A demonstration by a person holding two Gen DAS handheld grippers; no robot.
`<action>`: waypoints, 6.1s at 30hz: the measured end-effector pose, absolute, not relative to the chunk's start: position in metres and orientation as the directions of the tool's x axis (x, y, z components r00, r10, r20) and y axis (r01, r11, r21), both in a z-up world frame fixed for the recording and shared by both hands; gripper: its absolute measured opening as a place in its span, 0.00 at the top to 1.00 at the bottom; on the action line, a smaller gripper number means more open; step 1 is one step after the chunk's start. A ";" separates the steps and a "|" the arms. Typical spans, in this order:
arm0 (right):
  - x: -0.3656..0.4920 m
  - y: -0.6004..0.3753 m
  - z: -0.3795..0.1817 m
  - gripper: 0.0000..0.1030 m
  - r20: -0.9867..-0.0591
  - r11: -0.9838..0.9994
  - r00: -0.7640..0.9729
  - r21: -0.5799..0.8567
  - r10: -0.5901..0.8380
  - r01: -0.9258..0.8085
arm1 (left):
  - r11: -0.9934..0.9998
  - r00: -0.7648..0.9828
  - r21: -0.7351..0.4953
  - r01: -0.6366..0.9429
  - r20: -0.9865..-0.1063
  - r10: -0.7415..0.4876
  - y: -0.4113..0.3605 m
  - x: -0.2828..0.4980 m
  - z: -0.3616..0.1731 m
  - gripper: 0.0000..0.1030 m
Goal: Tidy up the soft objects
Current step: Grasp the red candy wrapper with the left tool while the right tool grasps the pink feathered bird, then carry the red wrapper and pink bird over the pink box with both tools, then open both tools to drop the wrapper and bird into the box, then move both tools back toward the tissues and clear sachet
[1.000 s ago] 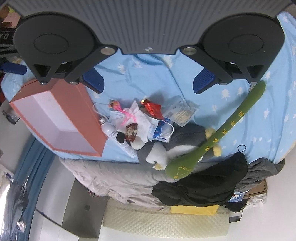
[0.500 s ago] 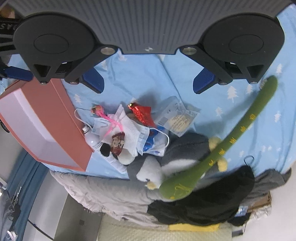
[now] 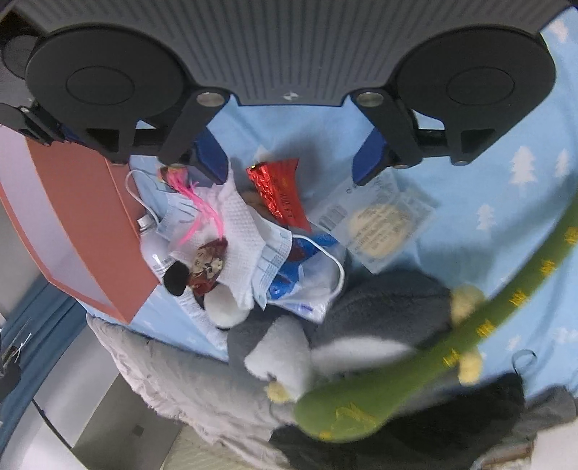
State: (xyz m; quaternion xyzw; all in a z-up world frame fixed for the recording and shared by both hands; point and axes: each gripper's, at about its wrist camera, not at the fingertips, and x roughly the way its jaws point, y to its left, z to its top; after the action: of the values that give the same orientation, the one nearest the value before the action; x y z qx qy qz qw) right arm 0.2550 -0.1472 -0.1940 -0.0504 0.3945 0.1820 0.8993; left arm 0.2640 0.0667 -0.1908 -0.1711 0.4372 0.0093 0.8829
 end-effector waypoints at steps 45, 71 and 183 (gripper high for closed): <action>0.258 -0.169 -0.218 0.58 -0.765 0.927 0.557 0.136 0.323 -0.350 | 0.945 0.625 -0.291 -0.153 -0.769 -0.135 0.041 0.232 -0.196 0.75; 0.197 -0.210 -0.117 0.58 -0.640 0.928 0.680 0.168 0.358 -0.331 | 0.961 0.682 -0.270 -0.056 -0.714 -0.161 0.005 0.176 -0.107 0.75; 0.141 -0.255 -0.047 0.38 -0.425 0.940 0.839 0.194 0.340 -0.282 | 0.976 0.808 -0.187 0.116 -0.554 -0.202 -0.029 0.138 -0.006 0.37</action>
State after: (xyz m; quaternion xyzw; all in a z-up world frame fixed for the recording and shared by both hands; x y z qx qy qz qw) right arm 0.1413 -0.2546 -0.0466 0.0619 0.2326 0.1624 0.9569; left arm 0.1376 -0.0286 -0.0058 -0.0722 0.2987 -0.0838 0.9479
